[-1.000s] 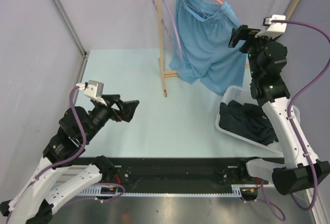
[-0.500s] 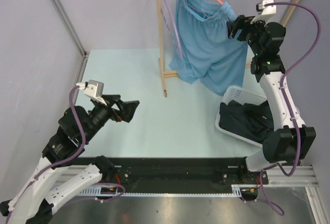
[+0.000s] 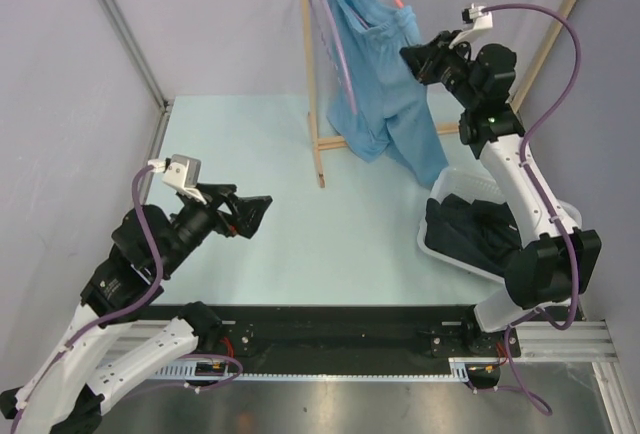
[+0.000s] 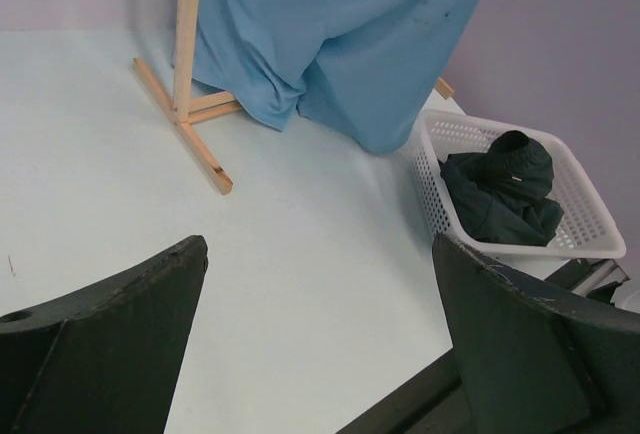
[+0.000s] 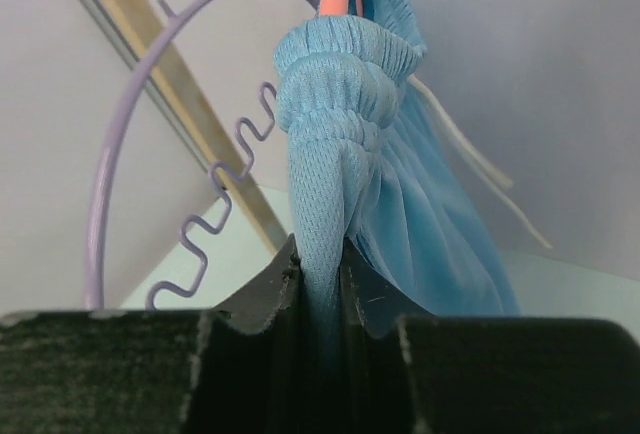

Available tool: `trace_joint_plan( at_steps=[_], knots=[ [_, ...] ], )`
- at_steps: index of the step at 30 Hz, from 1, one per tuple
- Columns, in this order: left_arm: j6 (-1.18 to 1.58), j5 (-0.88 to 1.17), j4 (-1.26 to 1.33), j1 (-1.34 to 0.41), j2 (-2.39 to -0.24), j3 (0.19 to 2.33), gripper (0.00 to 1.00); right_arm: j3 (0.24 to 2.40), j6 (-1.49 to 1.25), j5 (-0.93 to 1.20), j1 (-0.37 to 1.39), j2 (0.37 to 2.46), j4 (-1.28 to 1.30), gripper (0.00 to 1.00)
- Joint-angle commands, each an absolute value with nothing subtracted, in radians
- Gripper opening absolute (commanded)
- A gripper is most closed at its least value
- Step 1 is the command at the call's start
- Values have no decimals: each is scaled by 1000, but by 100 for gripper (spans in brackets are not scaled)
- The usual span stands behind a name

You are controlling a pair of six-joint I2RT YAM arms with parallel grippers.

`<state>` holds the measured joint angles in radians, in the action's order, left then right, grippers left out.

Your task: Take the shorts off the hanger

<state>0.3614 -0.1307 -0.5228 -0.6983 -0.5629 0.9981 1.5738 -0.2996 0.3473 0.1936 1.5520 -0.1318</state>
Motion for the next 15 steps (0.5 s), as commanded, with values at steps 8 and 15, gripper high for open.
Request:
trace_joint_plan(
  at_steps=[8, 15],
  knots=[
    [402, -109, -529, -696, -528, 1034, 99, 1500, -313, 88, 346, 1440, -394, 0],
    [403, -110, -534, -698, -525, 1035, 99, 1433, -212, -107, 419, 1413, -524, 0]
  ],
)
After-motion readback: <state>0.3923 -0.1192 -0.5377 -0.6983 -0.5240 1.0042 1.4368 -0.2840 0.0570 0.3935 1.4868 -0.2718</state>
